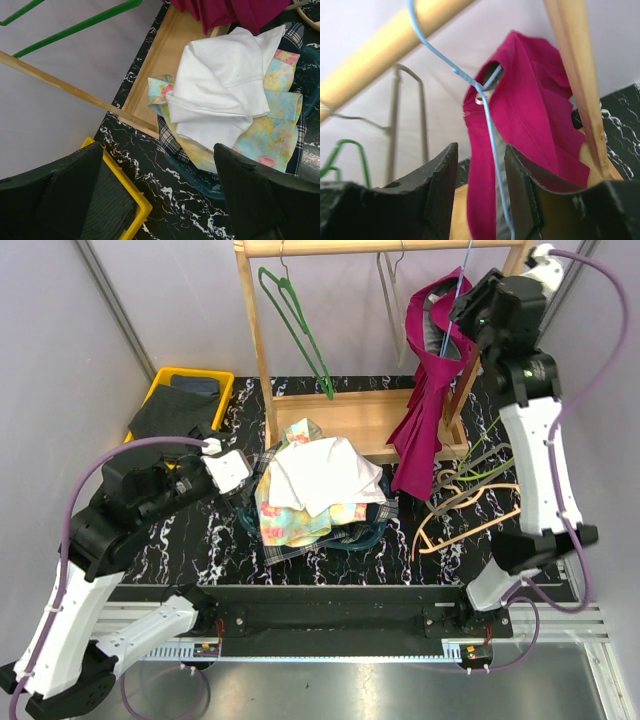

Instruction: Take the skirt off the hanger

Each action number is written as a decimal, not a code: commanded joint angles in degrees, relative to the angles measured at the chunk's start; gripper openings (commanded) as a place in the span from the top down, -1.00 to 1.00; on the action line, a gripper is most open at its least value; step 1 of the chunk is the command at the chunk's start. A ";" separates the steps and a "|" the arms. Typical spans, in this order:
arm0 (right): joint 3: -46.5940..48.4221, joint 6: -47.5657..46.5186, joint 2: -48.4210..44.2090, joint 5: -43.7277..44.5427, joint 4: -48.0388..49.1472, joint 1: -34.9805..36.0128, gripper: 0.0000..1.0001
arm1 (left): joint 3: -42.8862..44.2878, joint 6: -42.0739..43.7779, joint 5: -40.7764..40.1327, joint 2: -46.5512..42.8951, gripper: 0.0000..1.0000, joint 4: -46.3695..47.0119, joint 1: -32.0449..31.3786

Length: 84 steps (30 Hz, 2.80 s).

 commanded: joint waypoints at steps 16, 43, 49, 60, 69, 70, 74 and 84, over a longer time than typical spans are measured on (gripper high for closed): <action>25.78 -13.41 19.88 6.98 -3.25 -0.10 0.22 | -3.37 -0.97 -0.69 -1.87 -0.98 1.42 -0.25; 29.38 -13.41 24.37 5.93 0.27 -0.02 1.00 | -3.28 -0.53 -1.30 -2.75 -0.98 1.59 -0.25; 33.60 -15.35 23.05 2.77 6.94 -0.02 1.00 | -3.19 -1.85 -0.07 -2.92 -0.98 1.68 -0.25; 25.28 -15.88 13.57 -11.87 12.06 0.07 1.00 | -2.67 -4.31 0.89 -3.45 -0.98 1.77 -0.25; -3.98 -16.31 -13.72 -29.57 -3.16 0.07 1.00 | 10.22 -13.36 15.71 0.41 -0.98 1.68 -0.25; -7.14 -16.49 -16.83 -30.10 -3.42 0.16 1.00 | 12.08 -14.50 17.23 1.11 -0.98 2.29 -0.25; -16.39 -16.31 -29.32 -35.77 -9.47 0.07 1.00 | 20.52 -21.44 21.72 5.85 -0.98 6.68 -0.25; -16.94 -5.70 -41.99 -66.82 -13.53 0.25 1.00 | 26.69 -36.30 27.18 13.42 -0.98 16.71 -0.25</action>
